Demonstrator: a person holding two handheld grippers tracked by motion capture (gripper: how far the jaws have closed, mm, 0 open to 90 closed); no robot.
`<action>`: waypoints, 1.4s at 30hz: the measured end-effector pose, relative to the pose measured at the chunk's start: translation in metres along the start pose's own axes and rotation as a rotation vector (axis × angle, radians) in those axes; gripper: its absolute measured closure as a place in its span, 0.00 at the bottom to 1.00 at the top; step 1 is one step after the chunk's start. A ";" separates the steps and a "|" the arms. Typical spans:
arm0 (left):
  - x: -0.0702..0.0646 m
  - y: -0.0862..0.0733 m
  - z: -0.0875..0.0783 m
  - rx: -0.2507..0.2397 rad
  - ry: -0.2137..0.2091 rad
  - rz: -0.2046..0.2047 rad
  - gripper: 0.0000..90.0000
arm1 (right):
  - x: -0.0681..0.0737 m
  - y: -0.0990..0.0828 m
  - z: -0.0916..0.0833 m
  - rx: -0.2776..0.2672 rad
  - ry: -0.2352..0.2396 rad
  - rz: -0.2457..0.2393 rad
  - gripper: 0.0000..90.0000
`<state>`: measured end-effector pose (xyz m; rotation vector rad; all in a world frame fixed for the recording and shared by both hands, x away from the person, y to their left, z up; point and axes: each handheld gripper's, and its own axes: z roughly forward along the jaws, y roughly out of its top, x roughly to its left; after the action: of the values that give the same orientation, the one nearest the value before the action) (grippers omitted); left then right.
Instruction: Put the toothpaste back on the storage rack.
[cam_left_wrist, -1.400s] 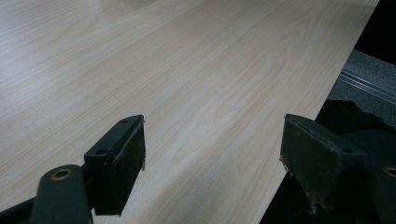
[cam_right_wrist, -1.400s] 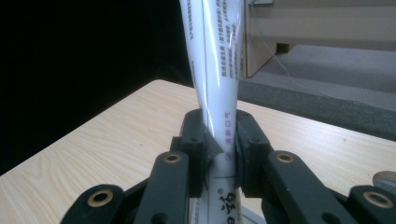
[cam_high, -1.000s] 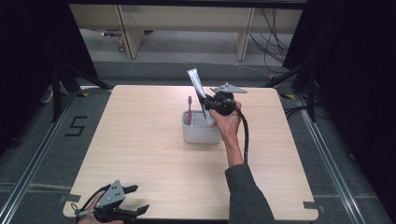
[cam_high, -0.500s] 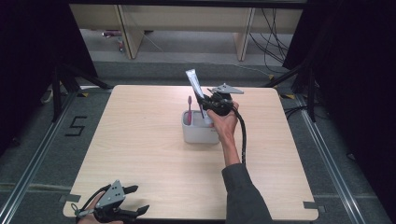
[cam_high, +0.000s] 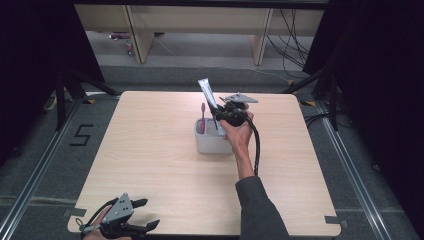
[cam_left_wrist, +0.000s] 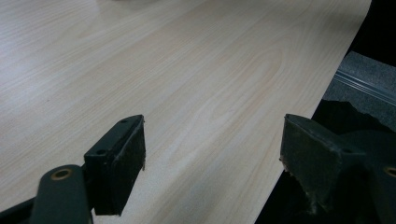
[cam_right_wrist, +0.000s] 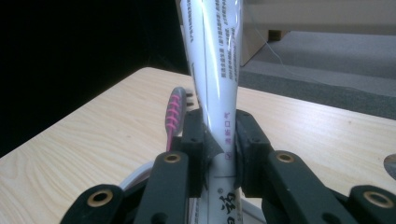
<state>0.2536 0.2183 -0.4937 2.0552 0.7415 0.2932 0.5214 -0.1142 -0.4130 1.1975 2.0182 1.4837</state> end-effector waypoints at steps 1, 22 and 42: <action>0.000 0.000 0.000 0.003 0.000 0.003 0.24 | 0.001 -0.001 0.000 0.007 -0.002 0.002 0.85; -0.001 0.000 0.001 -0.005 -0.005 -0.003 0.24 | 0.002 -0.010 0.002 0.033 -0.009 -0.044 0.84; -0.001 0.000 0.000 0.006 0.003 0.009 0.24 | 0.004 -0.008 -0.006 0.110 -0.013 -0.068 0.81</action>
<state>0.2525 0.2175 -0.4930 2.0645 0.7356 0.2996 0.5115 -0.1149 -0.4174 1.1655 2.1340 1.3451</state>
